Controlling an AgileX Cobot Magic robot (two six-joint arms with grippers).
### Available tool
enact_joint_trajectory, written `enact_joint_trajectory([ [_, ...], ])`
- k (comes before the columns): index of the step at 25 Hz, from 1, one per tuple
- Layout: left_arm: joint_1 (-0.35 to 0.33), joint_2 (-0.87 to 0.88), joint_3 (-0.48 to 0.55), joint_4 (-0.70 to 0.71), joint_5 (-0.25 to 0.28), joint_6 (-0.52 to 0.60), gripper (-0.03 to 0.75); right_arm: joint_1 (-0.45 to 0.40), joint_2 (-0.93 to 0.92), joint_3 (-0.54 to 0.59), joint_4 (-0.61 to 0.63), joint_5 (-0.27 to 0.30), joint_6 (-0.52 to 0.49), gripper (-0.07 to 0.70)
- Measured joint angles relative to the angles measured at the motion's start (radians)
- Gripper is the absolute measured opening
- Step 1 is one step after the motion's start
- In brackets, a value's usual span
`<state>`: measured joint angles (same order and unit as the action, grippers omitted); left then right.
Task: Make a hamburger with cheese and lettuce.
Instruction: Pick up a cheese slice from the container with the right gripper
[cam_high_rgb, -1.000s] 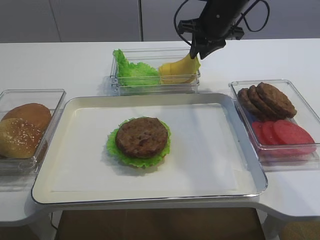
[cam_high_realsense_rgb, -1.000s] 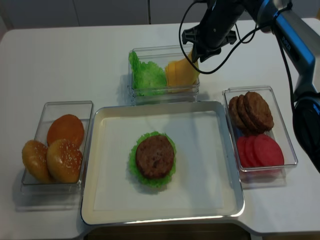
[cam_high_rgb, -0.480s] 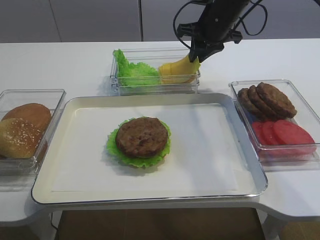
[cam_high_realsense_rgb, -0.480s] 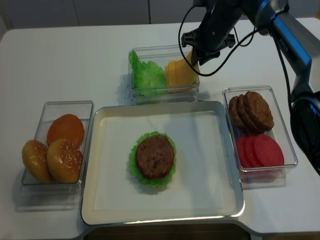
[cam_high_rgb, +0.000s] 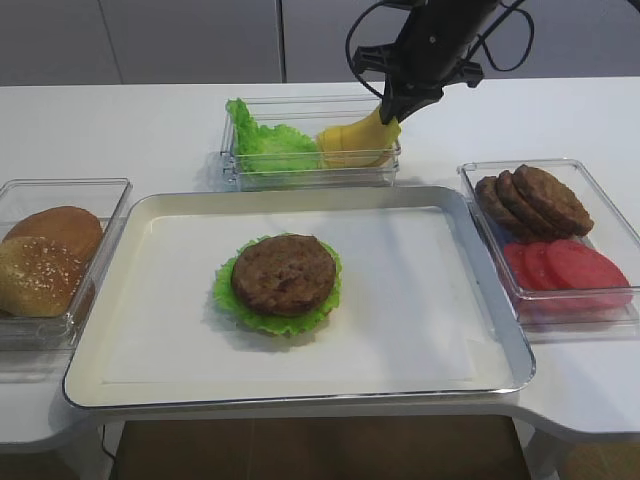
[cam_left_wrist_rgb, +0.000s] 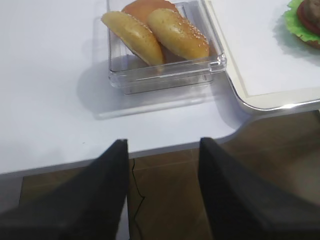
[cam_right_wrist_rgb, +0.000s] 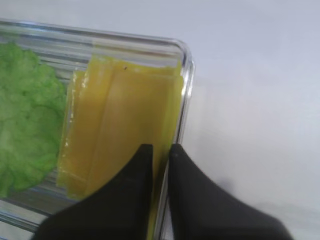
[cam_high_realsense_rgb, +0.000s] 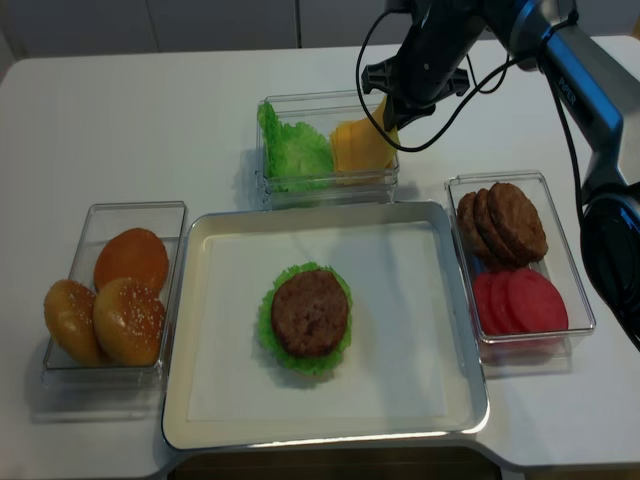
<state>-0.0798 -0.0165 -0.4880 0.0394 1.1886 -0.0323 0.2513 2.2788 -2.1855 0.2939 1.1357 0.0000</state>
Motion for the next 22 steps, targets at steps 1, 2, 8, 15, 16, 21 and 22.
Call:
enact_joint_trajectory([
  [1,0.000,0.000,0.000,0.000,0.000,0.000,0.342,0.000,0.000,0.000,0.003,0.000,0.000,0.099],
  [2,0.000,0.000,0.000,0.000,0.000,0.000,0.342,0.000,0.000,0.000,0.005,0.000,0.000,0.098],
  [8,0.000,0.000,0.000,0.000,0.000,0.000,0.342,0.000,0.000,0.000,0.005,0.000,0.000,0.052],
  [15,0.000,0.000,0.000,0.000,0.000,0.000,0.342,0.000,0.000,0.000,0.019,0.008,0.000,0.048],
  [16,0.000,0.000,0.000,0.000,0.000,0.000,0.342,0.000,0.000,0.000,0.024,0.010,0.000,0.048],
  [21,0.000,0.000,0.000,0.000,0.000,0.000,0.342,0.000,0.000,-0.004,0.050,0.029,0.000,0.048],
  [22,0.000,0.000,0.000,0.000,0.000,0.000,0.342,0.000,0.000,-0.004,0.055,0.032,0.000,0.048],
])
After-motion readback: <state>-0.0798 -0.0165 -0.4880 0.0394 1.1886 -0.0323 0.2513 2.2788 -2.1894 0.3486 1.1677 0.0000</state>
